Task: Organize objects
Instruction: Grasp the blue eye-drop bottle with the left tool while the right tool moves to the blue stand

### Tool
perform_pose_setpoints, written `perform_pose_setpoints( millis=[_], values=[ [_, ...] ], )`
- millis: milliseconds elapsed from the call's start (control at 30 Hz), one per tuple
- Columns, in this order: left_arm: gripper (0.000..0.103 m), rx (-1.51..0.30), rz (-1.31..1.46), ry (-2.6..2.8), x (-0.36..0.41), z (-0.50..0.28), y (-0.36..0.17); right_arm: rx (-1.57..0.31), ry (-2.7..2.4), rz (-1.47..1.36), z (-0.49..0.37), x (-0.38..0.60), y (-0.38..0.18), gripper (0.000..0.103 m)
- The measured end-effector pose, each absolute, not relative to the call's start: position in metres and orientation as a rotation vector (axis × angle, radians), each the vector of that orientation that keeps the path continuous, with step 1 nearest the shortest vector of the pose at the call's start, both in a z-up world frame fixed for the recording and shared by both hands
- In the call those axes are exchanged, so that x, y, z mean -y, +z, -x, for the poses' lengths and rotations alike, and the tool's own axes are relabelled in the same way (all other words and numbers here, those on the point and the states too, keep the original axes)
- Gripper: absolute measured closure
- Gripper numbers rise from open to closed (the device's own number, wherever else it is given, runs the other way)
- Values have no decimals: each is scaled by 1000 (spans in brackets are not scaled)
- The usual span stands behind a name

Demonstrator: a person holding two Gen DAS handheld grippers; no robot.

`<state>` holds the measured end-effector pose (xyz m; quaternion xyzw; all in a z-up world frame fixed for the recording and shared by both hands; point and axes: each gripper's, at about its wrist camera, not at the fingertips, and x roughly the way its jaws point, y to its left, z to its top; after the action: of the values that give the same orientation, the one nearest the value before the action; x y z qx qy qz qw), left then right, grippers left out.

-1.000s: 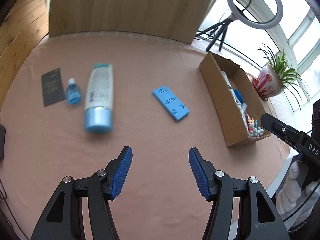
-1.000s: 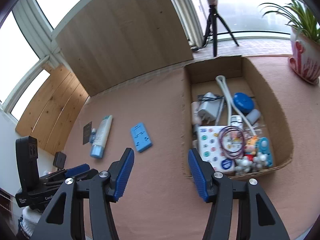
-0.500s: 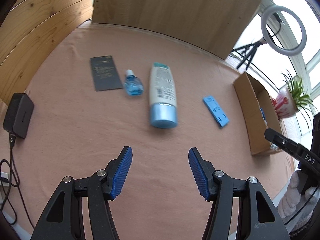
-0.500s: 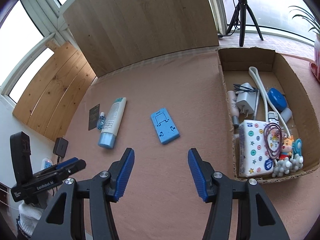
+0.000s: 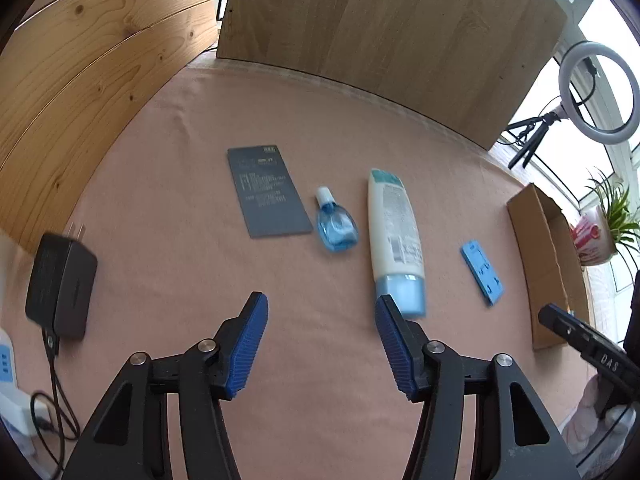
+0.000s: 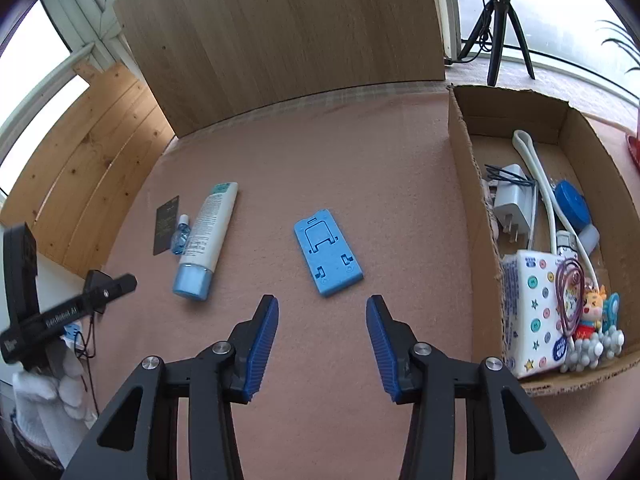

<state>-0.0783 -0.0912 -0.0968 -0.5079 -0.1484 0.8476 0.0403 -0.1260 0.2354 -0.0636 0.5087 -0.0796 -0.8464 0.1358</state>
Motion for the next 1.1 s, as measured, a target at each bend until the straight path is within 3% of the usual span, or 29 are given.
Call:
perform_pose_setpoints(
  millis=[133, 933, 1100],
  values=[
    [61, 439, 1558, 2583, 91, 106, -100, 175, -2453, -1495, 138, -230, -70, 62],
    [62, 348, 1671, 2554, 70, 175, -136, 30, -2410, -1563, 185, -207, -102, 62],
    [67, 319, 1673, 2541, 63, 177, -139, -37, -2398, -1575, 191, -198, -108, 62]
  ],
)
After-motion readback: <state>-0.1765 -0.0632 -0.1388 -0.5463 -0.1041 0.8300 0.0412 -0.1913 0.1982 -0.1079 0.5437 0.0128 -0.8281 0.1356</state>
